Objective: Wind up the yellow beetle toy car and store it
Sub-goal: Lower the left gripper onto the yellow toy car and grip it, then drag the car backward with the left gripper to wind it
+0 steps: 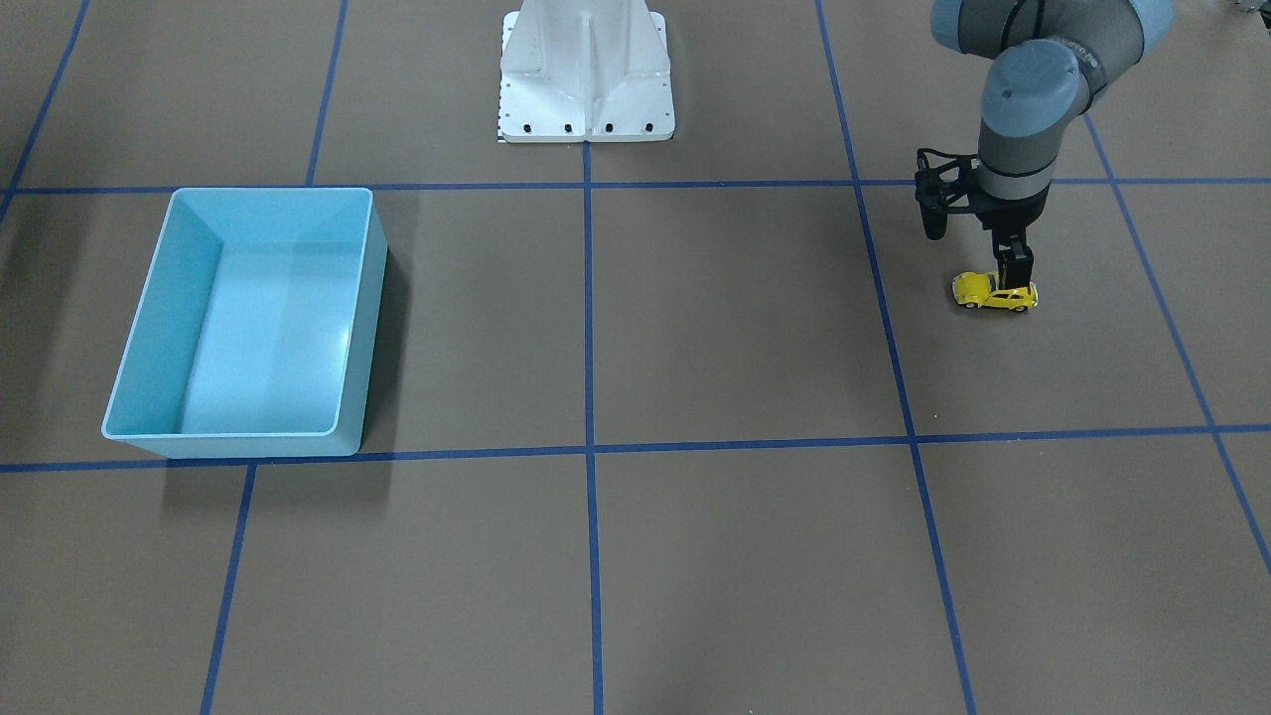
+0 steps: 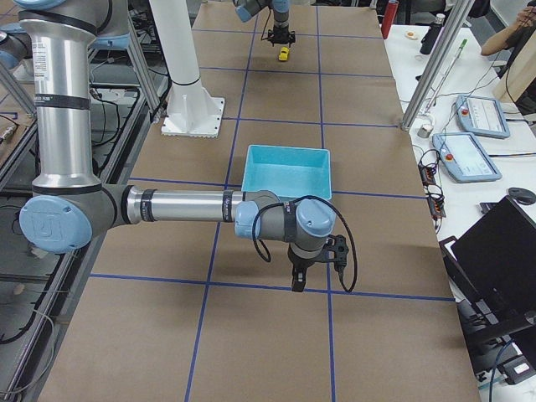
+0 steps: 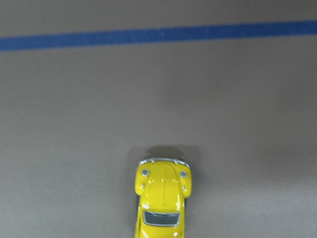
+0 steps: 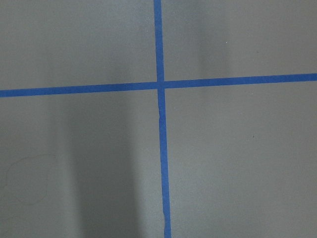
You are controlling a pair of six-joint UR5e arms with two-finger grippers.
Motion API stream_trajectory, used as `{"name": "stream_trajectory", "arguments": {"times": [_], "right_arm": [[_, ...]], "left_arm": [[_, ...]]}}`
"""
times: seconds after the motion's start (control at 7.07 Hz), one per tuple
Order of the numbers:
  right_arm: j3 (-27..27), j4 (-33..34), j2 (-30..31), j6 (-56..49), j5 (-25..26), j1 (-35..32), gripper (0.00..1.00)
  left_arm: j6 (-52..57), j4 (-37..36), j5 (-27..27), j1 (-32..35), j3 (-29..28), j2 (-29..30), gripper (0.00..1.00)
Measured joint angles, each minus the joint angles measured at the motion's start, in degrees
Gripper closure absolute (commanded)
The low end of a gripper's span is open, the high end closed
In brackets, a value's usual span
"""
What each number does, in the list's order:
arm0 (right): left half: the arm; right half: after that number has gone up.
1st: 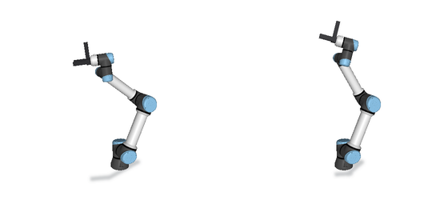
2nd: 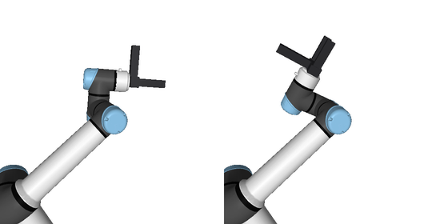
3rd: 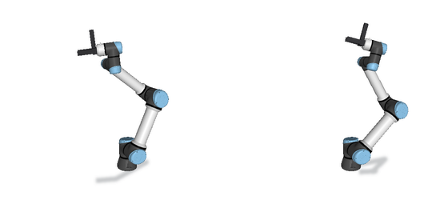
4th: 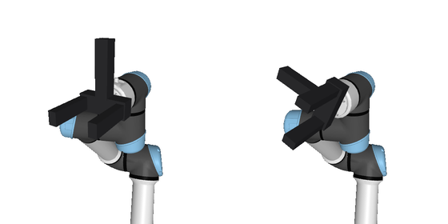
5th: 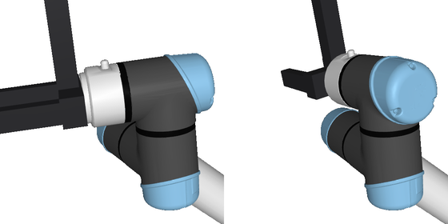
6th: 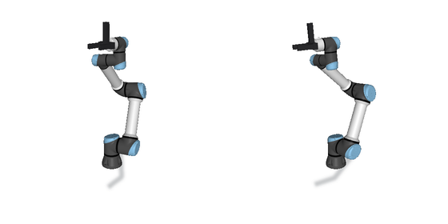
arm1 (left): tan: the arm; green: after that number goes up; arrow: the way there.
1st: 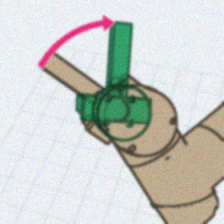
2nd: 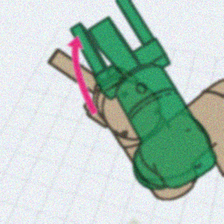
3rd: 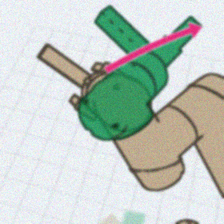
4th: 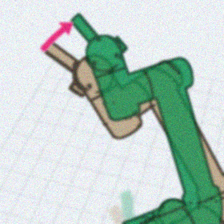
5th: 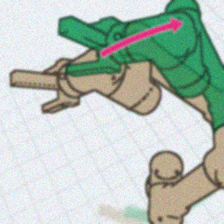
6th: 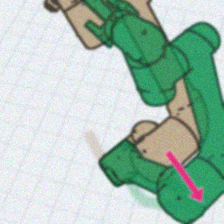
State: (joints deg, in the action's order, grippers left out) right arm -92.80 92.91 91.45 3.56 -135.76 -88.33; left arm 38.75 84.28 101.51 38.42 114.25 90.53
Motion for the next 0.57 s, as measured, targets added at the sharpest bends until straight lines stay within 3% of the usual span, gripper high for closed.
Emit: {"name": "stream_trajectory", "arguments": {"times": [0.57], "right_arm": [[-0.4,0.2,1.4,-0.4,-0.2,0.0,0.01]], "left_arm": [[-0.2,1.9,-2.6,-1.7,-5.1,3.5,0.09]]}}
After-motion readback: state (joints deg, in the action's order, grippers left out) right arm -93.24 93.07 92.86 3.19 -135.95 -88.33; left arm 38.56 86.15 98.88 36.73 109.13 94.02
